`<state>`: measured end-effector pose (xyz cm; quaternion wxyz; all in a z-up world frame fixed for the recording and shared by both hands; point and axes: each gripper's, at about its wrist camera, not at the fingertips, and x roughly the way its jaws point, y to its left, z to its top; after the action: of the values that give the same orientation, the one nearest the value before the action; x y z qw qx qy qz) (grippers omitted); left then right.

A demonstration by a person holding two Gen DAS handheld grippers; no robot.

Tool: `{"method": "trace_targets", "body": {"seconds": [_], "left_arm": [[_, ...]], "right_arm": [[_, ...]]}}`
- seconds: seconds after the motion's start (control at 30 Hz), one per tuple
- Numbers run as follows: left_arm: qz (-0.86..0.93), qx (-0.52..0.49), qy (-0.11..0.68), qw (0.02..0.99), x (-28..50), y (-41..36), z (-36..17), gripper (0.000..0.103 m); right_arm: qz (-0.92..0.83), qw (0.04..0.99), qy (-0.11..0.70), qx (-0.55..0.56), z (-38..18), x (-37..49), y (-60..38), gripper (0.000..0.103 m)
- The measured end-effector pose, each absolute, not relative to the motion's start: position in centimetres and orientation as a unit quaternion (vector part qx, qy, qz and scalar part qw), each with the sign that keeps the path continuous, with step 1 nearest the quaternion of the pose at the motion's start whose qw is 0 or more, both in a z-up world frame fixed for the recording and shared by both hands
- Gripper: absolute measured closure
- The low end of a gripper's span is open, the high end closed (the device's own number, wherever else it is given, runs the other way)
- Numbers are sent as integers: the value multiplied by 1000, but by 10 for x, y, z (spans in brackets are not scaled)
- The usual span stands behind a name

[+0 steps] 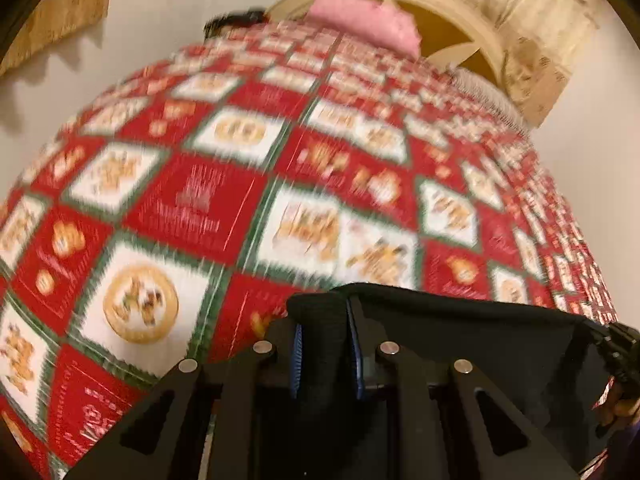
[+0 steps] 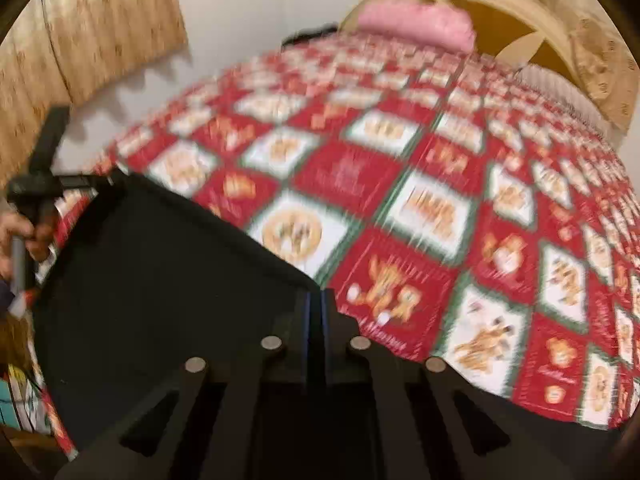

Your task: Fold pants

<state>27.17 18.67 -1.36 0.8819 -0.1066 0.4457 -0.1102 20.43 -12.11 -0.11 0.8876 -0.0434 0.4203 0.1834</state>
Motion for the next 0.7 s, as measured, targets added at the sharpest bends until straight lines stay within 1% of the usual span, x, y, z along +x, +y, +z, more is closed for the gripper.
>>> {"method": "trace_targets", "body": {"seconds": [0.13,0.27,0.4,0.5,0.53,0.57,0.6,0.63,0.67,0.7], "left_arm": [[-120,-83,383,912,239,187,23,83],[-124,-85,338,929,204,201,38,83],[-122,-42,290,948,154,206,29,83],[-118,-23,294,948,130,207,15,81],[-119,-18,303,945,122,209,9,75],[-115,-11,314,942,112,211,1,66],[-110,-9,320,941,105,212,-4,60],[-100,-11,330,939,95,216,-12,48],[-94,-16,339,936,87,220,-19,40],[-92,-19,348,933,80,223,-24,38]], "right_arm": [[197,903,376,-63,33,170,-113,95],[222,916,330,-59,53,126,-108,95],[238,917,302,-108,42,76,-90,95],[232,911,304,-155,21,40,-76,95],[234,907,315,-151,12,32,-74,95],[235,905,324,-144,4,27,-75,95],[228,904,333,-138,-3,23,-76,95],[229,901,345,-130,-15,17,-77,95],[228,898,355,-121,-24,14,-79,95],[229,895,367,-110,-32,13,-80,95]]}}
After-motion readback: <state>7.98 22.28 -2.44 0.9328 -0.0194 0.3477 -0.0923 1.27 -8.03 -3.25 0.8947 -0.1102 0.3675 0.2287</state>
